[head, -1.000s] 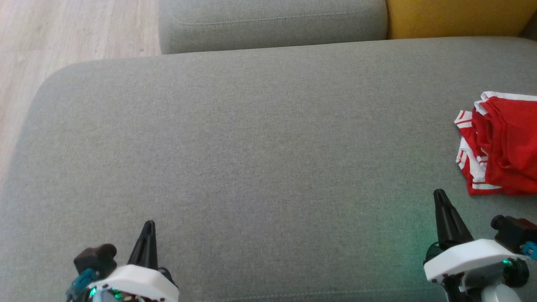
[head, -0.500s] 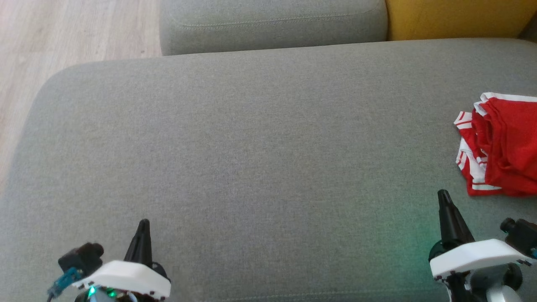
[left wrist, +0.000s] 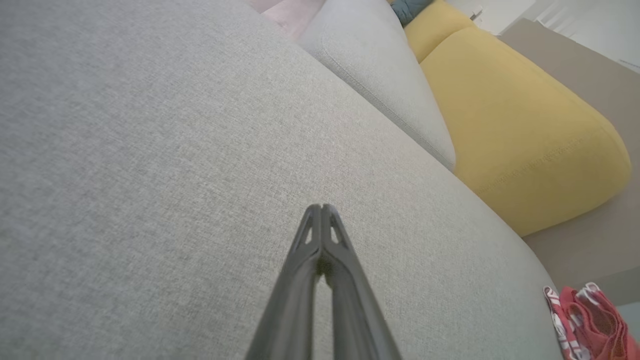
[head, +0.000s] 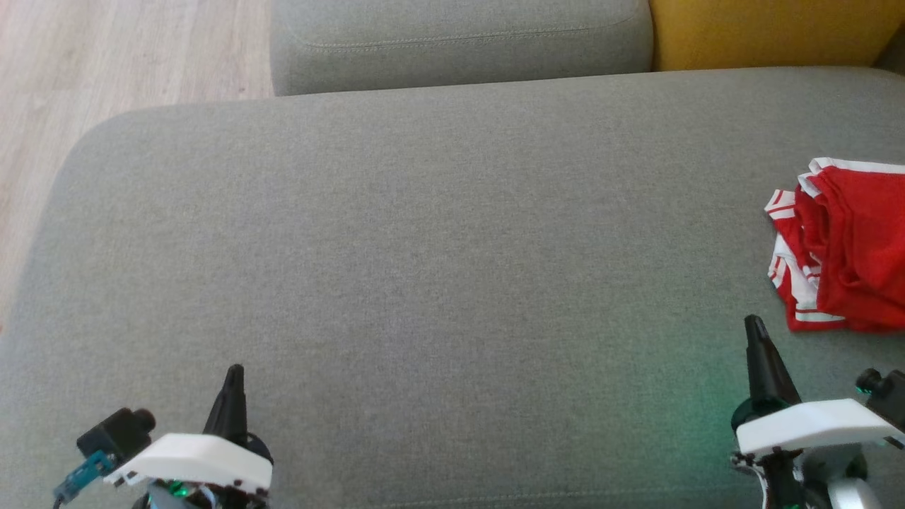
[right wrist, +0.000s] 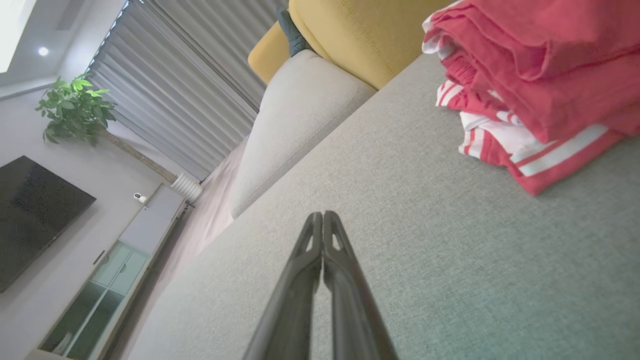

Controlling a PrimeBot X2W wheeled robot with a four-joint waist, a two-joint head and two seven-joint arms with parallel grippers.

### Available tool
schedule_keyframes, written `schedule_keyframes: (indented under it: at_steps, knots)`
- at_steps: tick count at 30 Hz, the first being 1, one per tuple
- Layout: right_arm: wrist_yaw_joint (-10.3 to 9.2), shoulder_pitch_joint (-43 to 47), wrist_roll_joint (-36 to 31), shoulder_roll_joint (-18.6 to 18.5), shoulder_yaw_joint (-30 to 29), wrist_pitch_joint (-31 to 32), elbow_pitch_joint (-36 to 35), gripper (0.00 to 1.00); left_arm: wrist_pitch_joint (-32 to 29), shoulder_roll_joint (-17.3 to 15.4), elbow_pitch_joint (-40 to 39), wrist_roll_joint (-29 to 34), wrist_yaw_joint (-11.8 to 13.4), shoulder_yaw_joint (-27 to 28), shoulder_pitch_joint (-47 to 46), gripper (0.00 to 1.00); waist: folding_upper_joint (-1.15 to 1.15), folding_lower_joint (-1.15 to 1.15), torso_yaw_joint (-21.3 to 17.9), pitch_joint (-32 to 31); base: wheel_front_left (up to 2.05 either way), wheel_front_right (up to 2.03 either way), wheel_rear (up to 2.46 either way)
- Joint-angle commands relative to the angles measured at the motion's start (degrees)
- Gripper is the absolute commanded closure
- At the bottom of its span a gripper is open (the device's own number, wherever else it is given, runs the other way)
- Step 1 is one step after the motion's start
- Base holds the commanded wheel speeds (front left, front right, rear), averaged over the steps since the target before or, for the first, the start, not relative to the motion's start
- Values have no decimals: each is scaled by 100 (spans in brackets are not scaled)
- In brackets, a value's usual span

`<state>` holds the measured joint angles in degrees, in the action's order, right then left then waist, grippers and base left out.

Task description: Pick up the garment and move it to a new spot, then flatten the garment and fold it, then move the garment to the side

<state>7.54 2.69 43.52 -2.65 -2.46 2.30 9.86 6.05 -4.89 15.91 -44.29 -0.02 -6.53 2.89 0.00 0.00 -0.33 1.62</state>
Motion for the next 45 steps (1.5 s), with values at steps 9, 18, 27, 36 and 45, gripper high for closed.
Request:
schedule_keyframes:
  at_steps: [9, 18, 27, 36, 45]
  knots:
    - [-3, -392, 803, -120, -12, 41, -89, 100, -183, 10, -185, -758, -138, 309, -419, 100, 0, 0, 5, -20, 0, 0, 0]
    - [-3, -452, 1336, -125, -37, 69, -27, 100, -315, 31, -185, -1269, -215, 430, -481, 100, 0, 0, 8, -36, 0, 0, 0]
    - [-3, -520, 1931, -130, -67, 102, 43, 100, -463, 55, -186, -1842, -301, 568, -549, 100, 0, 0, 12, -53, 0, 0, 0]
    - [-4, -588, 2525, -133, -100, 137, 114, 100, -612, 80, -186, -2416, -387, 706, -619, 100, 0, 0, 17, -71, 0, 0, 0]
    - [-4, -664, 3184, -134, -140, 178, 192, 100, -779, 107, -186, -3053, -483, 860, -695, 100, 0, 0, 21, -90, 0, 0, 0]
